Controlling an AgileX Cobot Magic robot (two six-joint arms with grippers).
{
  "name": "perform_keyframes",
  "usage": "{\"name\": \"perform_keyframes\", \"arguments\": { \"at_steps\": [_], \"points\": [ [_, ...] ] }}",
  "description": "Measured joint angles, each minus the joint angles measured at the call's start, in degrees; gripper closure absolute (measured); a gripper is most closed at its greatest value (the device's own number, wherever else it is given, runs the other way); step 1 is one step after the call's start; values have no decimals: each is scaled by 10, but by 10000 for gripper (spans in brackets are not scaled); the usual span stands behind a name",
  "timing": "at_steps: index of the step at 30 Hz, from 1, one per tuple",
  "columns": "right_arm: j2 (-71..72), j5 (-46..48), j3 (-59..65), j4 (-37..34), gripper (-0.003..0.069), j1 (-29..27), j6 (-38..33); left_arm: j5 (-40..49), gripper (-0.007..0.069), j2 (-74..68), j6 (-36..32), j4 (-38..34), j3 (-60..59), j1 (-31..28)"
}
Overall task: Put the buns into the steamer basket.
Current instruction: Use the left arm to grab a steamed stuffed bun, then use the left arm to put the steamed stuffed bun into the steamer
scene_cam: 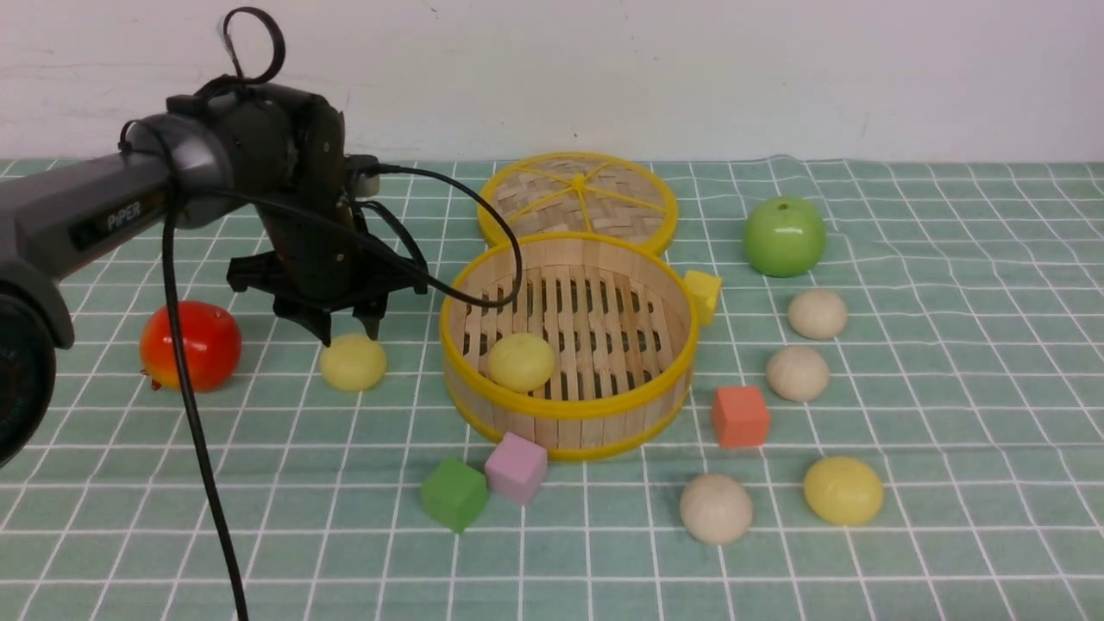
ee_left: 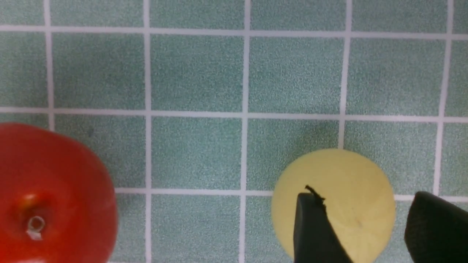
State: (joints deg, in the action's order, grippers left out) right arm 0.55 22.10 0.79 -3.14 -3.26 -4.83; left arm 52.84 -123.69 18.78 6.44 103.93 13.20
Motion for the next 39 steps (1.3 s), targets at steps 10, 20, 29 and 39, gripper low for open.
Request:
{"name": "perform_keyframes", "arguments": {
  "at_steps": [10, 20, 29, 39],
  "points": [
    [0, 0, 0, 0, 420, 0, 0, 2, 335, -27, 0, 0, 0, 0],
    [0, 0, 0, 0, 420, 0, 0, 2, 446, -27, 0, 5, 1, 0],
    [0, 0, 0, 0, 420, 0, 0, 29, 592, -11, -21, 11, 24, 0],
    [0, 0, 0, 0, 420, 0, 0, 100, 632, -5, -71, -64, 135, 0]
  ]
}}
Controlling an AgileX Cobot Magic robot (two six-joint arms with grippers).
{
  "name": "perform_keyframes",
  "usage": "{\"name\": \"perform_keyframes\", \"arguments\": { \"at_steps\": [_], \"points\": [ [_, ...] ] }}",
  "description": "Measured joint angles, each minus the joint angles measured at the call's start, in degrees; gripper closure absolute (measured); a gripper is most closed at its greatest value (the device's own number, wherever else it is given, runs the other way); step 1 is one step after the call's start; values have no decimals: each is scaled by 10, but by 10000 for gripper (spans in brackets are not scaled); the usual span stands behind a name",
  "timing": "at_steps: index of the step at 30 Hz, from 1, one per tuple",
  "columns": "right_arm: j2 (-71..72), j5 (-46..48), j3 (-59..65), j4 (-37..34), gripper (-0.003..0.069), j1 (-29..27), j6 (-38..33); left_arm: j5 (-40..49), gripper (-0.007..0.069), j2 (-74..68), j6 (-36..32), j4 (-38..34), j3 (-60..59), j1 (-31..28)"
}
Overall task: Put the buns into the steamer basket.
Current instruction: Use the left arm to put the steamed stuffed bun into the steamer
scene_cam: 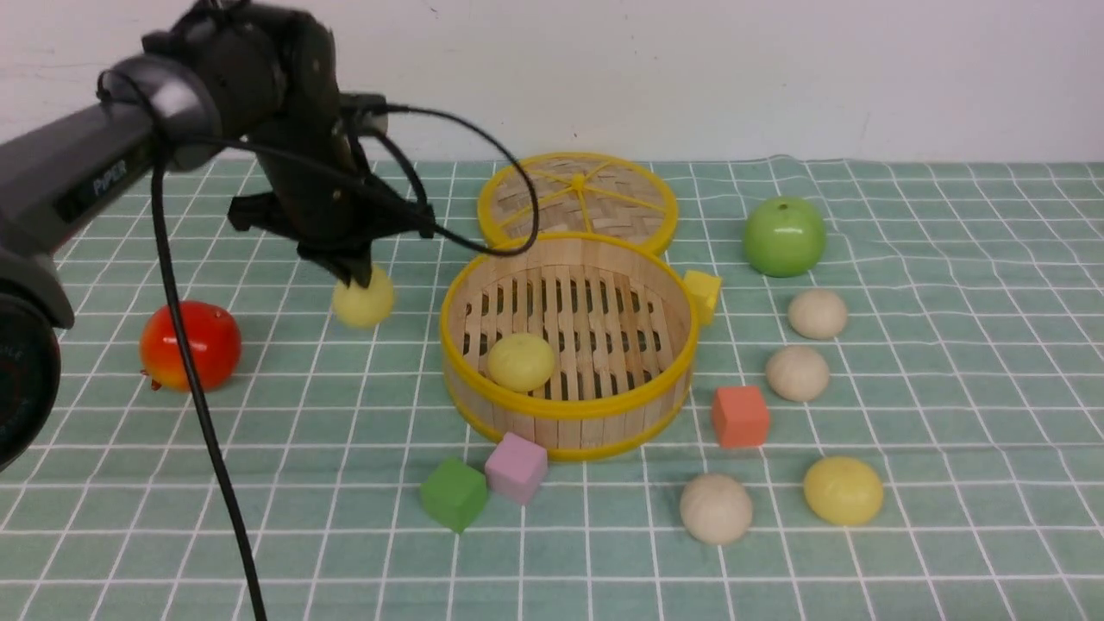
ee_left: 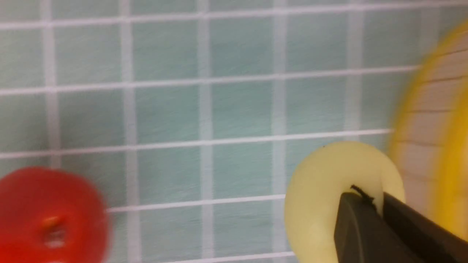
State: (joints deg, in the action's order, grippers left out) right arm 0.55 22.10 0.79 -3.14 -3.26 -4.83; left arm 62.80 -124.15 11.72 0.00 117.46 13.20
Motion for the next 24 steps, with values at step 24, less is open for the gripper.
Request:
{"name": "perform_keyframes", "arguments": {
  "at_steps": [24],
  "points": [
    [0, 0, 0, 0, 420, 0, 0, -111, 467, -62, 38, -45, 34, 71]
  ]
}}
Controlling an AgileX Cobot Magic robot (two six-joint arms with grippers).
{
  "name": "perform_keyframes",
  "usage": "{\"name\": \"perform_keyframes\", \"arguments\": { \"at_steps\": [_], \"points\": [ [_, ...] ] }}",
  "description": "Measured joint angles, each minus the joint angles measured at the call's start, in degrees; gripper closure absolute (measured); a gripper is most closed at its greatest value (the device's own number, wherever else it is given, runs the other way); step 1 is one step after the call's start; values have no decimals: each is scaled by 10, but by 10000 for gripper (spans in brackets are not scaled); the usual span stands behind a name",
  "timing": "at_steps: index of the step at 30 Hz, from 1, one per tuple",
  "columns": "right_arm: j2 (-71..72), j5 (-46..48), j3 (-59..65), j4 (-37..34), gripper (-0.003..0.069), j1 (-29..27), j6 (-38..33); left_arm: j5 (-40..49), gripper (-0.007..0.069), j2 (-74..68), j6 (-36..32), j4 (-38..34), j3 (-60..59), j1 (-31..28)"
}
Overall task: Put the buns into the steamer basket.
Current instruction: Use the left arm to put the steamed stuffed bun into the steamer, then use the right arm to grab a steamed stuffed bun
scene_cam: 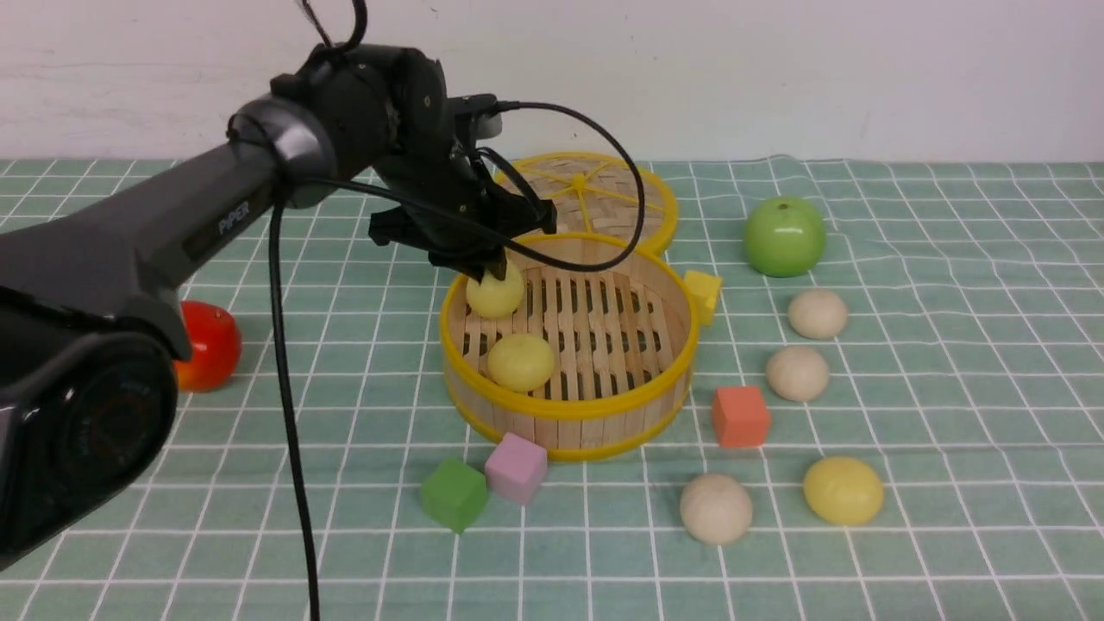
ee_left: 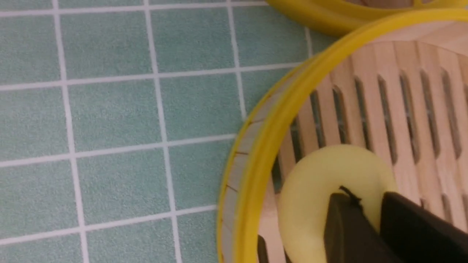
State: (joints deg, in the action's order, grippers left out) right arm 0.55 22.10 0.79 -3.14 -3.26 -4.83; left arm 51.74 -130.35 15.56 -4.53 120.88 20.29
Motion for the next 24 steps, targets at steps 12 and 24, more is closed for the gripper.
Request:
{"name": "perform_keyframes", "arguments": {
  "at_steps": [12, 24],
  "points": [
    [0, 0, 0, 0, 420, 0, 0, 129, 281, 60, -52, 7, 0, 0],
    [0, 0, 0, 0, 420, 0, 0, 191, 512, 340, -54, 82, -23, 0]
  ]
}}
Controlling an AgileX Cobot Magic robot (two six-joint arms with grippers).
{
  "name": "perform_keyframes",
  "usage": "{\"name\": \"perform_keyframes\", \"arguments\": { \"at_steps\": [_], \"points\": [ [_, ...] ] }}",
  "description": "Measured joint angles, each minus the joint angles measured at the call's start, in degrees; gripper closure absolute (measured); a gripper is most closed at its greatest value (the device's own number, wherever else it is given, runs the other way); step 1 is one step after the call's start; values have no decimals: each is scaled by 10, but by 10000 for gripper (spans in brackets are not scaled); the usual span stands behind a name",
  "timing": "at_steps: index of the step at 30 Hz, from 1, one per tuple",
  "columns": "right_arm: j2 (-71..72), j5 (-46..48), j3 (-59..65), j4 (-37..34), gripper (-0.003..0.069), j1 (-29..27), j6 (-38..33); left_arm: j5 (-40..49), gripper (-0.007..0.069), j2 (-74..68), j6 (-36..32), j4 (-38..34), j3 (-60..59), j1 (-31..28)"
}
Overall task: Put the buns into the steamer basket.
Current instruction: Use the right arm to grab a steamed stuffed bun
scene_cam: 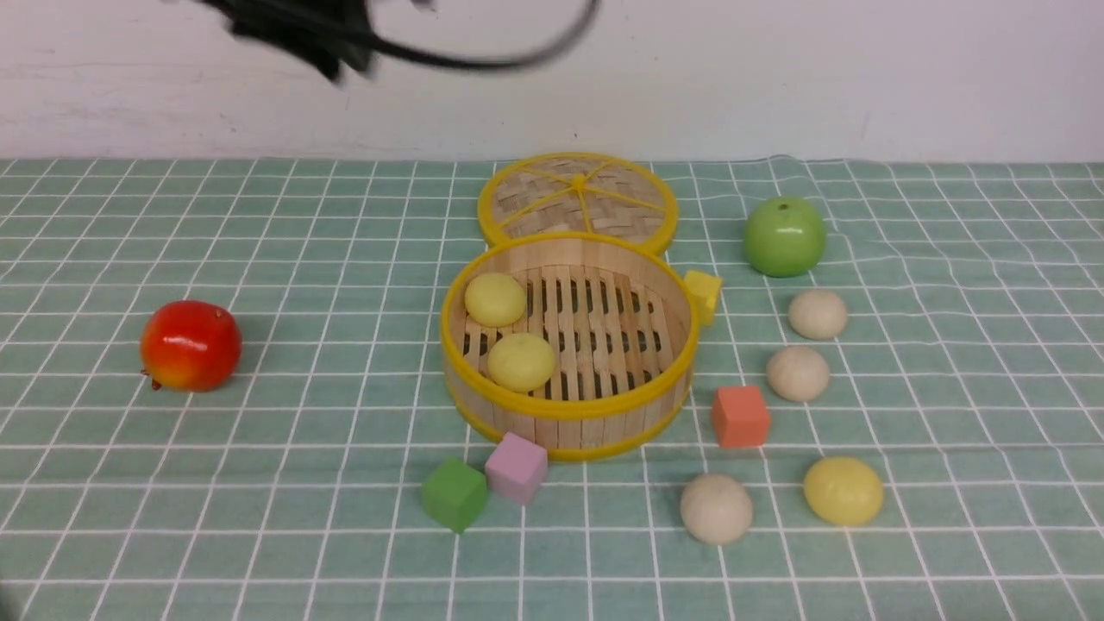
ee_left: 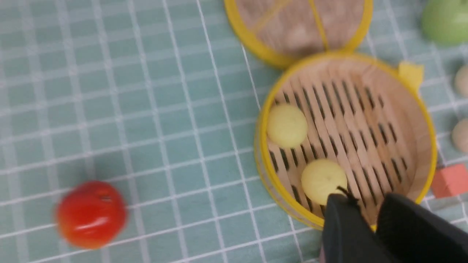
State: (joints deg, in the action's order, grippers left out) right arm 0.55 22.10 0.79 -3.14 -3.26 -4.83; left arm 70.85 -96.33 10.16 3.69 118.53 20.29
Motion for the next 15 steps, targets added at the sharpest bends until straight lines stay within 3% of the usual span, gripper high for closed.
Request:
{"name": "perform_keyframes", "arguments": {
  "at_steps": [4, 10, 15],
  "points": [
    [0, 0, 0, 0, 420, 0, 0, 0, 589, 158, 10, 41, -99, 0],
    [0, 0, 0, 0, 420, 0, 0, -4, 613, 363, 43, 53, -330, 0],
    [0, 0, 0, 0, 420, 0, 0, -84, 615, 520, 89, 51, -548, 0]
  ]
}}
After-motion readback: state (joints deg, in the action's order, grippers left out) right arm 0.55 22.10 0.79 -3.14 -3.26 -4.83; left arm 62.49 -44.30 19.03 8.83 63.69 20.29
